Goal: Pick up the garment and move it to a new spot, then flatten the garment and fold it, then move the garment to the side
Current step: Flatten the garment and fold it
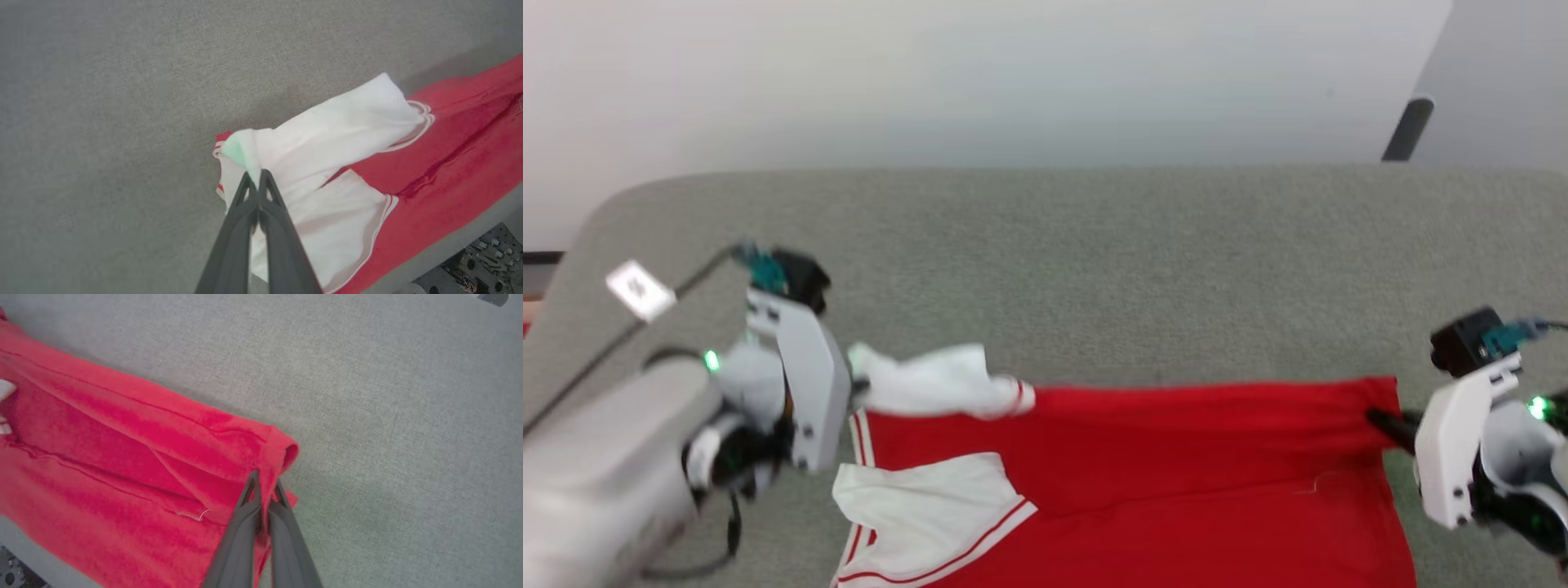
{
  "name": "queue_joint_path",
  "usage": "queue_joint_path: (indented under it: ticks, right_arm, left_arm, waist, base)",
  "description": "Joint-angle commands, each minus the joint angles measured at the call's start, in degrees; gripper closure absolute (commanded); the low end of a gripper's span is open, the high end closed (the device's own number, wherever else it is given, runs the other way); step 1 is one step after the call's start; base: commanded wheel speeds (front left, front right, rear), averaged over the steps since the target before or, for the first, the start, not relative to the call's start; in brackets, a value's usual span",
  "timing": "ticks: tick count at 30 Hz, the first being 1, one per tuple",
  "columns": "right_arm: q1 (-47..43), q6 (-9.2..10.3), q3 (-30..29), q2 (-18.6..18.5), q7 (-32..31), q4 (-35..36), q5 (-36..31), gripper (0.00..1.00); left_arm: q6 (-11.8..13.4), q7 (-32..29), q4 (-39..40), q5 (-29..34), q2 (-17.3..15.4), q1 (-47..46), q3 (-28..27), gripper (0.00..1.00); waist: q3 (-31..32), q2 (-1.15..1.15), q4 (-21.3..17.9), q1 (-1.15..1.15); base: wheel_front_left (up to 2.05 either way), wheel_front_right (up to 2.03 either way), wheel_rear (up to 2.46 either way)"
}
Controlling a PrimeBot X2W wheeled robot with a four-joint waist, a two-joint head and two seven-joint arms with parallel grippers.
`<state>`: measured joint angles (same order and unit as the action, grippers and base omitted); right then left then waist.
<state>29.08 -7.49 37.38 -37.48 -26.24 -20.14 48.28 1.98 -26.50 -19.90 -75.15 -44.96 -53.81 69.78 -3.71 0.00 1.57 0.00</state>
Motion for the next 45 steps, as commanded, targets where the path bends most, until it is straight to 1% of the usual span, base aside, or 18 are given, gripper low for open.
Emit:
queue_joint_path:
  ticks: [1,4,7,11,15,16,17,18,19,20,28,31,33,36,39,40,42,45]
  right_arm:
    - [-1.9,0.00,-1.0,-0.3,-0.5,0.9,0.0,1.00]
    - [-5.5,0.00,-3.1,-0.5,-1.7,2.8,-0.1,1.00]
    - [-8.6,0.00,-5.1,0.2,-3.6,4.6,-0.7,1.00]
    - [-11.8,0.00,-7.8,1.3,-6.1,6.7,-1.8,1.00]
    - [-13.6,0.00,-9.5,2.0,-7.8,7.9,-2.8,1.00]
    - [-13.9,0.00,-10.1,2.3,-8.4,8.4,-3.3,0.91]
    - [-14.3,0.00,-10.7,2.6,-8.7,8.9,-3.9,0.73]
    - [-14.7,0.00,-11.3,2.9,-9.1,9.2,-4.4,0.58]
    - [-15.1,0.00,-11.8,3.2,-9.5,9.5,-4.9,0.36]
    - [-15.5,0.00,-12.3,3.5,-9.8,10.0,-5.3,0.00]
    - [-18.1,0.00,-17.3,5.4,-13.1,13.7,-7.2,0.00]
    - [-19.5,0.00,-19.2,6.5,-14.5,15.7,-7.1,0.00]
    - [-20.3,0.00,-20.7,7.1,-14.7,17.0,-7.8,0.00]
    - [-22.1,0.00,-23.1,8.5,-14.0,18.9,-8.7,0.00]
    - [-23.9,0.00,-25.9,10.0,-12.1,20.3,-9.9,0.00]
    - [-24.7,0.00,-26.7,10.4,-11.4,20.7,-10.5,0.00]
    - [-26.2,0.00,-28.6,11.7,-10.3,21.0,-11.3,0.00]
    - [-28.4,0.00,-31.0,13.0,-9.3,21.4,-12.4,0.00]
  left_arm:
    - [1.5,-0.1,2.2,-0.6,-1.0,1.8,0.1,1.00]
    - [4.7,-1.0,7.9,-1.8,-3.1,5.1,0.6,1.00]
    - [6.9,-1.2,11.4,-2.7,-4.3,7.7,0.9,1.00]
    - [8.4,-1.7,13.6,-3.9,-4.8,10.3,1.3,1.00]
    - [8.6,-1.4,13.8,-4.5,-4.4,11.3,1.2,1.00]
    - [8.6,-1.6,13.7,-4.8,-4.3,11.7,1.3,0.89]
    - [8.7,-1.5,13.7,-5.1,-4.2,12.0,1.3,0.71]
    - [8.7,-1.3,13.5,-5.5,-4.0,12.1,1.1,0.53]
    - [8.8,-1.3,13.5,-5.5,-4.0,12.2,1.0,0.18]
    - [8.9,-1.2,13.6,-5.6,-4.0,12.3,1.0,0.00]
    - [9.3,-0.9,15.9,-6.2,-5.0,11.9,0.0,0.00]
    - [9.9,-0.2,17.0,-6.1,-5.8,12.3,-0.5,0.00]
    - [10.7,1.4,17.7,-5.9,-6.5,12.9,-1.1,0.00]
    - [11.7,5.8,18.9,-4.7,-7.6,13.7,-2.4,0.00]
    - [12.2,12.0,19.8,-2.9,-8.4,15.3,-3.7,0.00]
    - [12.6,14.2,19.8,-2.4,-8.6,16.1,-4.2,0.00]
    - [12.5,18.4,20.1,-0.6,-8.8,17.5,-4.3,0.00]
    - [13.0,24.5,20.0,0.3,-8.6,20.0,-5.3,0.00]
  waist:
    - [1.3,0.00,1.2,0.00]
    - [1.5,0.00,1.4,0.00]
    - [1.5,0.00,1.3,0.00]
    - [1.2,0.00,1.1,0.00]
    - [1.1,0.00,0.8,0.00]
    - [1.0,0.00,0.7,0.00]
    - [1.0,0.00,0.6,0.00]
    - [1.1,0.00,0.5,0.00]
    - [1.1,0.00,0.4,0.00]
    - [1.2,0.00,0.4,0.00]
    - [2.4,0.00,0.1,0.00]
    - [3.1,0.00,0.0,0.00]
    - [3.7,0.00,-0.2,0.00]
    - [4.5,0.00,-0.5,0.00]
    - [5.2,0.00,-0.7,0.00]
    - [5.3,0.00,-0.7,0.00]
    - [5.7,0.00,-0.7,0.00]
    - [6.1,0.00,-0.5,0.00]
  base:
    - [0.00,0.00,0.00]
    - [0.00,0.00,0.00]
    - [0.00,0.00,0.00]
    - [0.00,0.00,0.00]
    - [0.00,0.00,0.00]
    - [0.00,0.00,0.00]
    - [0.00,0.00,0.00]
    - [0.00,0.00,0.00]
    - [0.00,0.00,0.00]
    - [0.00,0.00,0.00]
    - [0.00,0.00,0.00]
    - [0.00,0.00,0.00]
    - [0.00,0.00,0.00]
    - [0.00,0.00,0.00]
    - [0.00,0.00,0.00]
    - [0.00,0.00,0.00]
    - [0.00,0.00,0.00]
    - [0.00,0.00,0.00]
